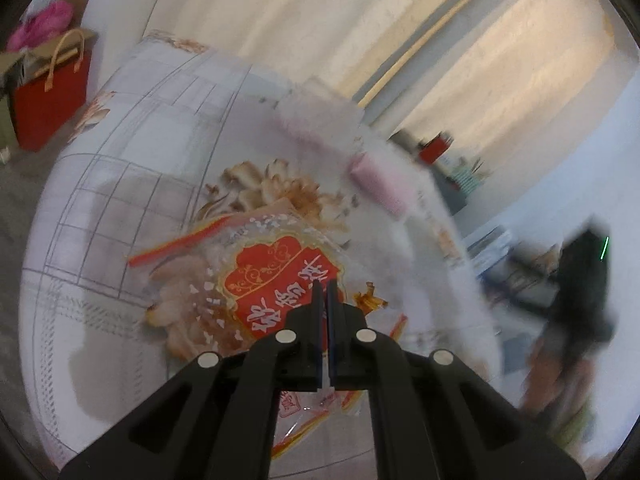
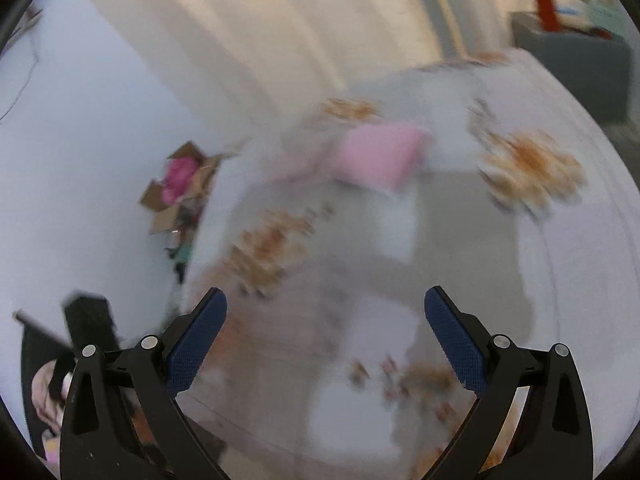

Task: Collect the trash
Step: 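Grasp the clear plastic container with the right tool while the left tool holds the wrapper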

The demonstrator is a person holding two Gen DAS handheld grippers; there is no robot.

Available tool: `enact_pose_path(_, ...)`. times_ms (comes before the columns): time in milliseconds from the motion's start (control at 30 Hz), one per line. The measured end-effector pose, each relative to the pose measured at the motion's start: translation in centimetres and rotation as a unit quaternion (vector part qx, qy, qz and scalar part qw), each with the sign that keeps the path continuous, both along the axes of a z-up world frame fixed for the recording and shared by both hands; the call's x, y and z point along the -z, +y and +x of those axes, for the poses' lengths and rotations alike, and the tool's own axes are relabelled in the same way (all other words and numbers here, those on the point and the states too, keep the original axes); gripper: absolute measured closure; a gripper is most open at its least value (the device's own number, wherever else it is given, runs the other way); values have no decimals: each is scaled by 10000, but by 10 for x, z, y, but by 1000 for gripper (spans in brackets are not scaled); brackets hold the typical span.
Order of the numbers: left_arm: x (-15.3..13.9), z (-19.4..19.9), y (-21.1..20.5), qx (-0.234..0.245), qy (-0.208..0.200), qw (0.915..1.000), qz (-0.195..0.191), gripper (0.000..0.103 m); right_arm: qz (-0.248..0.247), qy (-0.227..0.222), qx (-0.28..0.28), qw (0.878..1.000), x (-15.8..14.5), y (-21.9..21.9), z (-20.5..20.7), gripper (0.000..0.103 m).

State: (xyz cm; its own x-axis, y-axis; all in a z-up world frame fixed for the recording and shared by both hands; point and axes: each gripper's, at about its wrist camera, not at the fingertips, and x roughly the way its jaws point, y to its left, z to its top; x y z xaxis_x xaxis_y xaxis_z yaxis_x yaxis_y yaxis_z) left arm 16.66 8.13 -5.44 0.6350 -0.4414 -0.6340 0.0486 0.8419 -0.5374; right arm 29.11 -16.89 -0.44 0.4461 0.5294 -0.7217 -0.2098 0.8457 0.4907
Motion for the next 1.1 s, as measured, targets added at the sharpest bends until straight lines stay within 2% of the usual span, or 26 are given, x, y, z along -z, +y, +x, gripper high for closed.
enact_pose_path(100,4,3,-6,33,5,9997,256,102,-22,-64,-367,9993,-18,27,46,8)
enact_pose_path(167,6,2,-3,26,-12,9995,305,102,-19,66,-624,9980,-24,49,86,8)
enact_pose_path(267,6,2,1,-21,-107,9994,339,102,-272,446,-555,9971,-18,79,146,8)
enact_pose_path(400,9,-3,4,46,-192,9992,358,102,-512,900,-489,9934,2,109,197,8)
enact_pose_path(533,8,-10,7,161,-339,9990,263,102,-678,1293,-343,9887,24,122,227,8)
enact_pose_path(733,15,-9,9,267,-330,9989,194,102,-789,1721,-46,9819,45,125,259,8)
enact_pose_path(933,19,-7,6,311,-307,9988,231,102,-1468,1823,-147,9721,41,152,279,8)
enact_pose_path(1000,20,-5,5,307,-296,9989,213,102,-1624,1976,-270,9664,45,163,288,8)
enact_pose_path(1100,21,-3,4,294,-280,9990,181,102,-1812,2210,-159,9582,54,173,296,8)
